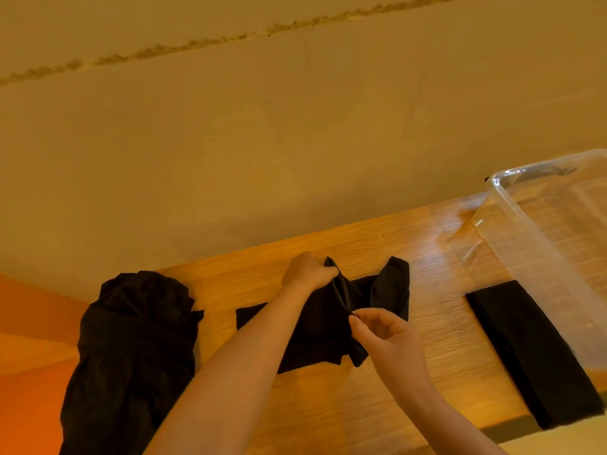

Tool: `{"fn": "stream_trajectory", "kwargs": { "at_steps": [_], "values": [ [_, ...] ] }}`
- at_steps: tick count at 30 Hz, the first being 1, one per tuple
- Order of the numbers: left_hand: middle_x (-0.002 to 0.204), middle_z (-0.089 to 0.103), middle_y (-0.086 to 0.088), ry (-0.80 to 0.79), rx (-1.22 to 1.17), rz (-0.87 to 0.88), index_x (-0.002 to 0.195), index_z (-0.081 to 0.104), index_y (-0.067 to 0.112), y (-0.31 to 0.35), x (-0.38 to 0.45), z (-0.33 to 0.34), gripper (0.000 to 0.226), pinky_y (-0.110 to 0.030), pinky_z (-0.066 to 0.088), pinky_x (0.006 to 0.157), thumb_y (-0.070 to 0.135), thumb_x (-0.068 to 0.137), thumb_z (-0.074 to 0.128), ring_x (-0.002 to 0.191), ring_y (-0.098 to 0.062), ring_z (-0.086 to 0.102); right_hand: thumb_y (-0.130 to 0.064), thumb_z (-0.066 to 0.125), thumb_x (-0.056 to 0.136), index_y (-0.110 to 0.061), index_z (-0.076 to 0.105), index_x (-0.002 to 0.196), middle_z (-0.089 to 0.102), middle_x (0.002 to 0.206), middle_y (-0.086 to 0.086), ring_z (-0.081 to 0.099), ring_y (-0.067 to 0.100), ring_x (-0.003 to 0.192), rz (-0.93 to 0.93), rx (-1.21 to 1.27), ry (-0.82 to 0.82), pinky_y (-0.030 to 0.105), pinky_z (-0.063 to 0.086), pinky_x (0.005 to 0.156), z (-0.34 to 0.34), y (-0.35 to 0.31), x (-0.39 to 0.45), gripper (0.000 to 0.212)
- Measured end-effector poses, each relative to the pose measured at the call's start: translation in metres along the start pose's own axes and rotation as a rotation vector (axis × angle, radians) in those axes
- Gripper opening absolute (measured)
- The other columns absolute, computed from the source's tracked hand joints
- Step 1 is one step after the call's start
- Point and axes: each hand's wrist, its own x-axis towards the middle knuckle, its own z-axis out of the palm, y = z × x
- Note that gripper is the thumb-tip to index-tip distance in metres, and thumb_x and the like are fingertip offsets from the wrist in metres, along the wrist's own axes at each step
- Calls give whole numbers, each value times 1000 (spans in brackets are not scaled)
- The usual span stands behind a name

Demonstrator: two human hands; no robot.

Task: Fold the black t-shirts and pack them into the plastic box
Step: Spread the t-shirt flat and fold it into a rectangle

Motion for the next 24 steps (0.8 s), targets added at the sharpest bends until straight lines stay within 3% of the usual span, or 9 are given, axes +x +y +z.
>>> {"fn": "stream_trajectory", "kwargs": {
  "at_steps": [2, 5, 10, 13, 16, 19, 24],
  "values": [
    [77, 55, -1, -49, 113, 5, 75, 55, 15, 10, 15, -2, 25, -27, 39, 53, 34, 80, 71, 66, -15, 55, -13, 71, 84, -20, 73, 90, 73, 78, -2, 70, 10, 78, -40, -29, -14, 20, 55, 70, 0, -1, 0, 9],
    [78, 56, -3, -89, 332, 32, 76, 56, 12, 20, 28, 0, 24, -27, 38, 47, 27, 80, 74, 65, -17, 55, -13, 71, 84, -21, 72, 90, 73, 79, -3, 70, 9, 77, -75, -52, -33, 20, 54, 70, -2, -4, -1, 10],
    [69, 49, -2, 31, 526, 129, 68, 49, 14, 22, 42, 2, 22, -26, 30, 43, 10, 86, 60, 58, -15, 47, -10, 70, 84, -24, 72, 89, 72, 80, -9, 68, 5, 77, -180, -116, -64, 14, 52, 69, -8, -7, -2, 15],
    [70, 54, -3, -30, 497, 206, 67, 55, 12, 23, 48, -4, 18, -29, 36, 47, 11, 85, 59, 62, -18, 52, -10, 71, 83, -24, 72, 91, 72, 80, -13, 68, 5, 80, -214, -146, -56, 14, 52, 71, -15, -6, -2, 16],
    [89, 67, -4, -102, 365, 307, 95, 73, 10, 25, 53, -18, 15, -29, 51, 61, 14, 86, 61, 74, -17, 62, -8, 71, 83, -22, 72, 91, 72, 79, -12, 69, 6, 79, -283, -182, -42, 15, 53, 72, -24, -6, -2, 16],
    [79, 68, 0, -162, 230, 350, 101, 71, 13, 32, 44, -48, 16, -18, 44, 53, 15, 90, 60, 56, -6, 58, -6, 71, 82, -22, 72, 91, 72, 79, -13, 69, 6, 79, -337, -242, -27, 16, 54, 74, -40, -14, 0, 18],
    [68, 72, -4, -189, -10, 337, 98, 71, 15, 43, 14, -106, 21, -20, 38, 50, 7, 91, 53, 45, -8, 55, -19, 69, 79, -42, 70, 90, 72, 82, -18, 69, 1, 78, -430, -326, 66, 13, 53, 72, -83, -44, 20, 25]
  ]
}}
